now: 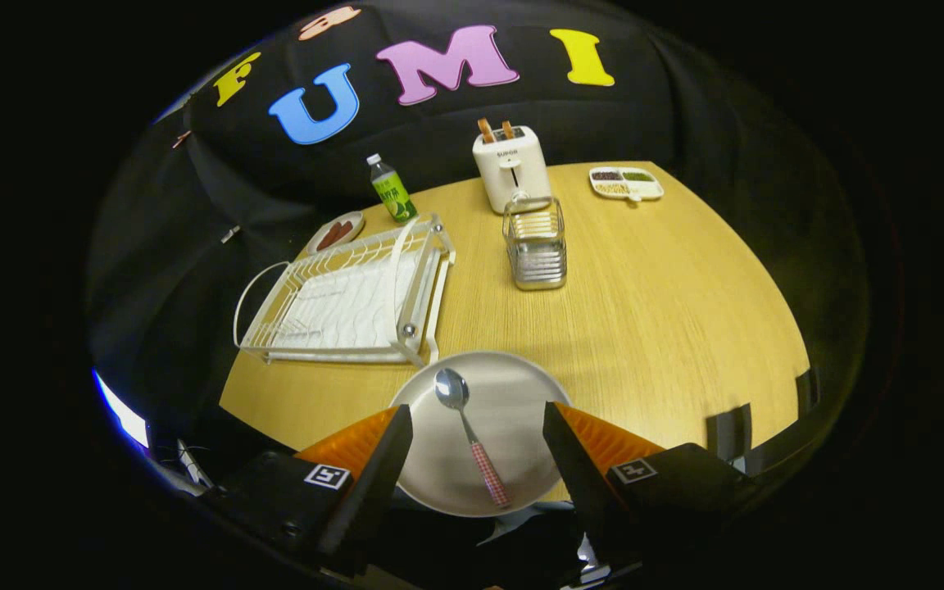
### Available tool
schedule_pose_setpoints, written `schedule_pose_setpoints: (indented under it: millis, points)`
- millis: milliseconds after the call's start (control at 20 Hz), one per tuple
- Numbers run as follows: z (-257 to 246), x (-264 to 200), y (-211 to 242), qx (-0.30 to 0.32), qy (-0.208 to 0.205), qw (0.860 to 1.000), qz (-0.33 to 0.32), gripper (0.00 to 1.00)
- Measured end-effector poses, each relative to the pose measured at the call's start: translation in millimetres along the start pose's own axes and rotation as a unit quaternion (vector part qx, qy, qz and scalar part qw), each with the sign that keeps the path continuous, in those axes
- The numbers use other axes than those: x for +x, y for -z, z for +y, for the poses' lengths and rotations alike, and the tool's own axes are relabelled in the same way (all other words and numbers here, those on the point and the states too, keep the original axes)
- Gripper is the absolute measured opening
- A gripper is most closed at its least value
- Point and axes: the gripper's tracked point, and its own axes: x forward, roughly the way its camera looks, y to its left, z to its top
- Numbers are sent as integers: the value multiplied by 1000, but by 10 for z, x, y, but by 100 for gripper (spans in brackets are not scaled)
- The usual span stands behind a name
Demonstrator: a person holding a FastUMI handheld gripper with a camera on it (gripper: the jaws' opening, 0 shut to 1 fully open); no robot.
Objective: Take the plate from the dish rack, then take the spoon from the basket and place it into the plate.
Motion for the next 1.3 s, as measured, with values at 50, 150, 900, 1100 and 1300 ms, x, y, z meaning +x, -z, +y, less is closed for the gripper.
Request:
schedule_pose_setpoints:
  millis: [50, 150, 900, 1100, 1300]
  points:
    - [8, -54, -198, -3, 2, 1000, -20, 99]
    - [36, -191, -619, -13, 3, 998, -61, 99]
    - [457, -1551, -2596, -113, 24, 946, -302, 99]
    - [500, -1740, -2766, -119, 27, 935, -333, 99]
    - [461, -1765, -2788, -113, 30, 935, -335, 99]
